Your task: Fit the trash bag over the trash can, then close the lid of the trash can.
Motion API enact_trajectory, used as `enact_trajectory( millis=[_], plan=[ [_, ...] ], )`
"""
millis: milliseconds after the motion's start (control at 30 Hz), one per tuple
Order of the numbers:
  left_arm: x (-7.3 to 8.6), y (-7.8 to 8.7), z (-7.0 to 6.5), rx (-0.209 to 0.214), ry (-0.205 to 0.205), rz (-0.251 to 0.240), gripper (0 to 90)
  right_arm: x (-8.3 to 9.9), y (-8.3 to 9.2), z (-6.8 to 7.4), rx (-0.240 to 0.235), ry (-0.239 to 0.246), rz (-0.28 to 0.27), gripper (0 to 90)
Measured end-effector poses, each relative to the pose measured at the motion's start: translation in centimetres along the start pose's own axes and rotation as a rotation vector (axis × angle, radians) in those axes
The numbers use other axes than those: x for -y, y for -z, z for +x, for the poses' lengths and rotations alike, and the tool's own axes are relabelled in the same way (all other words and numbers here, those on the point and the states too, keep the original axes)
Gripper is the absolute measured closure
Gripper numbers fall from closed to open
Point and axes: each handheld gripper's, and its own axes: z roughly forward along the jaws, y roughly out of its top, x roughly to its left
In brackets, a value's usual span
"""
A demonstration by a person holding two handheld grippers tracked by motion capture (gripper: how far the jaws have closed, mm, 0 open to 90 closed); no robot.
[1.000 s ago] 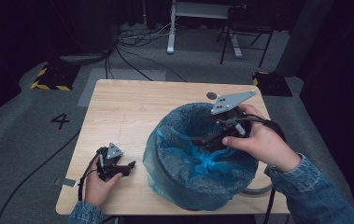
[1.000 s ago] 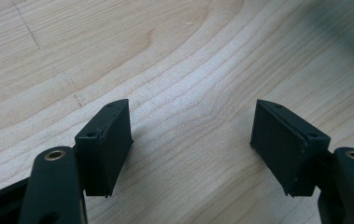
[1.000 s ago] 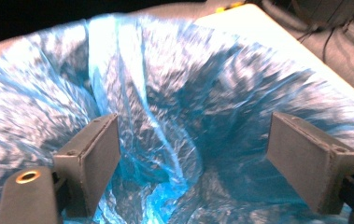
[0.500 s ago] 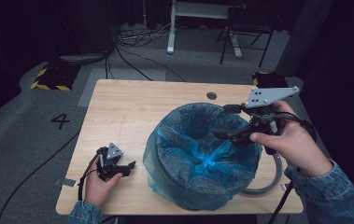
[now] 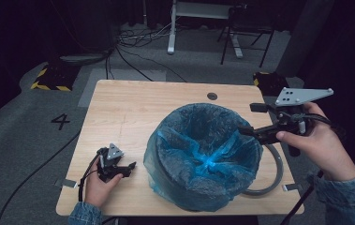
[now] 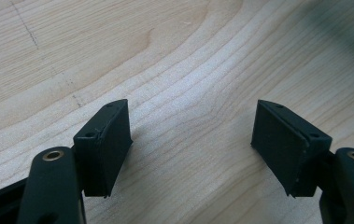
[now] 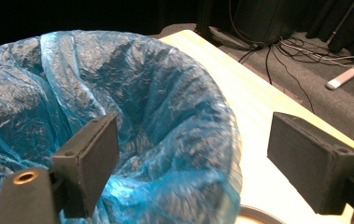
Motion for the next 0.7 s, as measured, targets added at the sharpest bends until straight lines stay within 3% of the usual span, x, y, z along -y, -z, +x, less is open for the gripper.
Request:
enact_trajectory(
  millis=[300,700],
  plan=[
    [0.0,0.0,0.0,0.0,0.002,-0.001,28.3,1.5,1.1,-1.3,0.032,-0.027,0.004,17.0],
    [0.0,0.0,0.0,0.0,0.003,-0.001,28.3,5.1,2.3,-4.0,0.098,-0.097,0.006,17.7]
  ],
)
